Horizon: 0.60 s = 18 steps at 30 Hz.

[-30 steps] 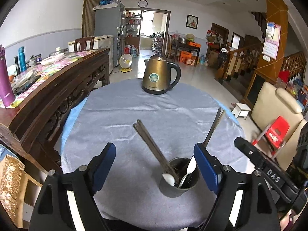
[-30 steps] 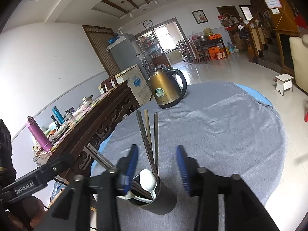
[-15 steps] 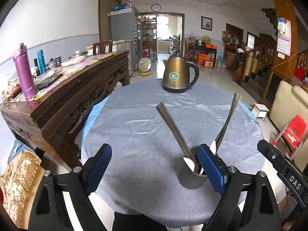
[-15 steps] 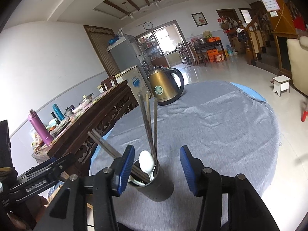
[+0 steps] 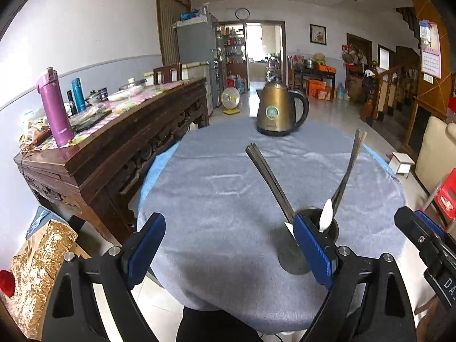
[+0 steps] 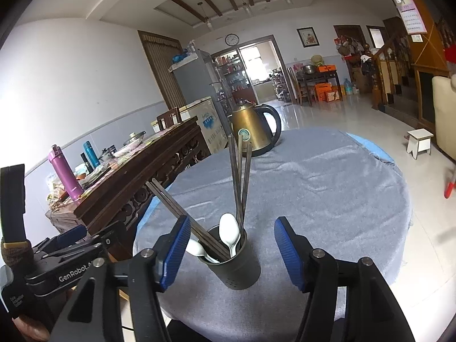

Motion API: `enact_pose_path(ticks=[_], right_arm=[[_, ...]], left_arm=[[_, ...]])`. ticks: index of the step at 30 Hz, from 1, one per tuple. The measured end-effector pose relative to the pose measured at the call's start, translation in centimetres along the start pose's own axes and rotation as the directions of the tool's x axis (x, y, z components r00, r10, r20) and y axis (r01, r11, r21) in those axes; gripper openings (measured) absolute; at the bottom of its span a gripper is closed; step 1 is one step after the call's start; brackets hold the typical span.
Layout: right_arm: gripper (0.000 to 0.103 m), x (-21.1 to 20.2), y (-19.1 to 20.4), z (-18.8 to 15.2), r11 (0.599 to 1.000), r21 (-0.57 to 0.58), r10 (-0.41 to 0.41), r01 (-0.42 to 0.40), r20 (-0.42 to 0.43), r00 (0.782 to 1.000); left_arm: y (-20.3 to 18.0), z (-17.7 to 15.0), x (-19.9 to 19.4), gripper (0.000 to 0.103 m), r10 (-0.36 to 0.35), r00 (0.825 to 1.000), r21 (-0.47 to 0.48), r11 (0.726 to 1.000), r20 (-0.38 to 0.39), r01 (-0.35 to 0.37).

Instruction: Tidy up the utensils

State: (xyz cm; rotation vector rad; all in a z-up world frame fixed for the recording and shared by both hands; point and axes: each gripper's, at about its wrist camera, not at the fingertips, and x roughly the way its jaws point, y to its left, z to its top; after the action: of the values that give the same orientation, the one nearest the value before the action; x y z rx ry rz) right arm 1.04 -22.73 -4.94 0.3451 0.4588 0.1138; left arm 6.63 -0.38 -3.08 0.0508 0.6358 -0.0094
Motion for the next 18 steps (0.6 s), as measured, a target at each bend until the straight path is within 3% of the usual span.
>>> enact_pose_path(ticks=[18], right_arm=[[0.066, 0.73, -0.31, -0.64, 1.000, 0.021, -0.013, 0.014, -0.038, 0.999]], left_arm=[[-0.52, -0.62, 0.42, 0.091, -0.003, 0.999, 0.034, 0.999, -0.036, 0.005]])
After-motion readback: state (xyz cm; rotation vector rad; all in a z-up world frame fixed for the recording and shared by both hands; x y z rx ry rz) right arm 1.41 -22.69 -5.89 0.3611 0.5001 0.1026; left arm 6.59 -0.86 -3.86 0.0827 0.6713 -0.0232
